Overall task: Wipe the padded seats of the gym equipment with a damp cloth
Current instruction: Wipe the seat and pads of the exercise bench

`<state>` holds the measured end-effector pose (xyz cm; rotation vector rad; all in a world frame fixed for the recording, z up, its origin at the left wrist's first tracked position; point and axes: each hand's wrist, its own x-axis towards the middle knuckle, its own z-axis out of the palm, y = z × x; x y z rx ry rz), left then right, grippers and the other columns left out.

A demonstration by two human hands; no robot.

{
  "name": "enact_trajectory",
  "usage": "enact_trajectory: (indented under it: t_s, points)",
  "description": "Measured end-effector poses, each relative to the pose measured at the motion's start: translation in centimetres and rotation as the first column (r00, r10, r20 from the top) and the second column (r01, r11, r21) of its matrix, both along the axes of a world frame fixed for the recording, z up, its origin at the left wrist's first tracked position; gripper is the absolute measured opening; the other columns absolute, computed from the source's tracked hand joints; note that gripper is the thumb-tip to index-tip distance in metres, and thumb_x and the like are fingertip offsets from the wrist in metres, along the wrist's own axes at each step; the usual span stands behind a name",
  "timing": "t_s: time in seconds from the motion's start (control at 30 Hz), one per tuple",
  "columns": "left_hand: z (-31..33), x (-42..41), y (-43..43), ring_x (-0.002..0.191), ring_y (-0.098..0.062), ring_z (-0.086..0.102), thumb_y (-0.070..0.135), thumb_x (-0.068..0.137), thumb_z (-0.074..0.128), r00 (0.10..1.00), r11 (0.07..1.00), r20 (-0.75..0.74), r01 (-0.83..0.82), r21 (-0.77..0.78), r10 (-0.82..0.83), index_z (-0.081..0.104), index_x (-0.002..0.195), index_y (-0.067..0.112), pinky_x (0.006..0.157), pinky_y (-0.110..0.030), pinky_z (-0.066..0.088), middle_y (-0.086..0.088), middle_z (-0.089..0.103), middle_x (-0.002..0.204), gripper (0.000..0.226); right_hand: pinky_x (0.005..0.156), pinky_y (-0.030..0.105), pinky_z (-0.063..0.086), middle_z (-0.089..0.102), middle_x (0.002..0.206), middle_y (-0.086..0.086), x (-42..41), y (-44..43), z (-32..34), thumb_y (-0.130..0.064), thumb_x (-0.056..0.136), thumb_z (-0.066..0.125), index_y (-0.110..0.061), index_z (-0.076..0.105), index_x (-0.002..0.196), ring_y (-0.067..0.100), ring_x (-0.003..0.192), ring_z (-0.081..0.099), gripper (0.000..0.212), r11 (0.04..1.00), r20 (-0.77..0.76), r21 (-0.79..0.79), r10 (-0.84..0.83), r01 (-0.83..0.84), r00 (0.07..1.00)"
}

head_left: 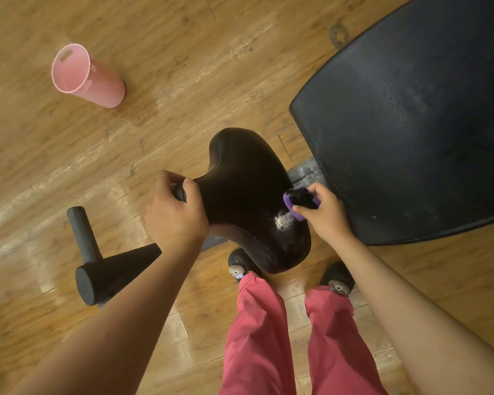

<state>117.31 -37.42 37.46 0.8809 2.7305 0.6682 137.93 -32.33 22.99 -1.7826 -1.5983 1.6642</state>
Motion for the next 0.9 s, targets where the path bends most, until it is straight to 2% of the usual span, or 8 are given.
enact_trajectory:
  t_s: [0.13,0.23,0.37,0.47,0.63,0.73,0.8,0.9]
  points:
    - [0.1,0.0,-0.1,0.081,-0.012,0.052,0.038,0.081,0.038,1.000,1.000,0.006,-0.005,0.012,0.005,0.054,0.090,0.019,0.057,-0.020,0.032,0.006,0.058,0.087,0.027,0.072,0.033,0.050,0.066,0.094,0.001,1.4,-1.0,-0.1,-0.018,0.078,0.076,-0.011,0.056,0.092,0.016,0.088,0.062,0.026,0.999,-0.016,-0.032,0.042,-0.042,0.999]
    - [0.1,0.0,-0.1,0.081,-0.013,0.053,0.038,0.082,0.038,1.000,1.000,0.000,0.002,0.009,-0.002,0.054,0.090,0.019,0.058,-0.024,0.033,0.005,0.059,0.087,0.026,0.070,0.034,0.049,0.066,0.093,0.005,1.3,-0.2,-1.0,-0.018,0.078,0.076,-0.009,0.056,0.092,0.021,0.087,0.063,0.026,0.999,0.058,-0.026,0.019,-0.018,0.998]
    - [0.1,-0.1,-0.1,0.080,-0.013,0.051,0.037,0.082,0.038,1.000,1.000,-0.004,0.017,0.003,-0.017,0.052,0.089,0.021,0.057,-0.022,0.032,0.007,0.057,0.085,0.023,0.070,0.036,0.049,0.065,0.096,0.006,0.3,0.8,-1.5,-0.016,0.079,0.074,-0.011,0.056,0.094,0.024,0.090,0.062,0.025,1.000,0.158,0.016,-0.029,0.026,0.987]
    - [0.1,0.0,0.0,0.079,-0.013,0.051,0.037,0.083,0.039,0.999,0.999,-0.007,0.035,0.008,-0.035,0.052,0.088,0.021,0.057,-0.025,0.032,0.007,0.057,0.084,0.022,0.069,0.034,0.051,0.065,0.098,0.004,-0.3,-0.2,-0.1,-0.019,0.080,0.075,-0.015,0.053,0.092,0.019,0.090,0.062,0.025,0.998,0.099,0.046,-0.045,0.040,0.994]
    - [0.1,-0.1,-0.2,0.080,-0.012,0.051,0.037,0.083,0.039,0.999,0.999,-0.009,0.035,0.002,-0.035,0.052,0.089,0.021,0.059,-0.024,0.032,0.006,0.057,0.086,0.022,0.069,0.033,0.051,0.063,0.085,-0.002,0.6,-3.2,2.9,-0.017,0.079,0.076,-0.012,0.052,0.086,0.015,0.083,0.061,0.026,0.998,-0.049,0.045,0.036,-0.034,0.998]
    - [0.1,-0.1,-0.2,0.080,-0.012,0.051,0.037,0.083,0.039,0.999,0.999,-0.008,0.045,0.006,-0.045,0.052,0.089,0.020,0.058,-0.021,0.033,0.006,0.058,0.086,0.022,0.073,0.039,0.054,0.065,0.091,0.003,1.3,-2.7,1.9,-0.020,0.079,0.076,-0.012,0.053,0.089,0.020,0.088,0.063,0.027,0.999,-0.011,-0.004,0.033,-0.033,0.999]
    - [0.1,-0.1,-0.2,0.080,-0.012,0.052,0.037,0.083,0.039,0.998,0.998,-0.004,0.055,0.004,-0.055,0.053,0.089,0.020,0.058,-0.019,0.033,0.005,0.058,0.087,0.023,0.071,0.034,0.053,0.065,0.099,0.004,1.1,-1.7,0.8,-0.019,0.079,0.075,-0.016,0.054,0.091,0.022,0.095,0.062,0.025,1.000,0.071,-0.015,0.003,-0.002,0.998]
    - [0.1,-0.3,-0.3,0.082,-0.012,0.052,0.039,0.082,0.038,0.997,0.997,0.007,0.079,0.003,-0.079,0.053,0.091,0.019,0.058,-0.021,0.035,0.003,0.059,0.089,0.026,0.062,0.017,0.041,0.065,0.106,0.002,-0.3,-0.9,0.5,-0.017,0.081,0.074,-0.016,0.056,0.096,0.018,0.099,0.062,0.023,0.998,0.089,-0.001,-0.063,0.064,0.994]
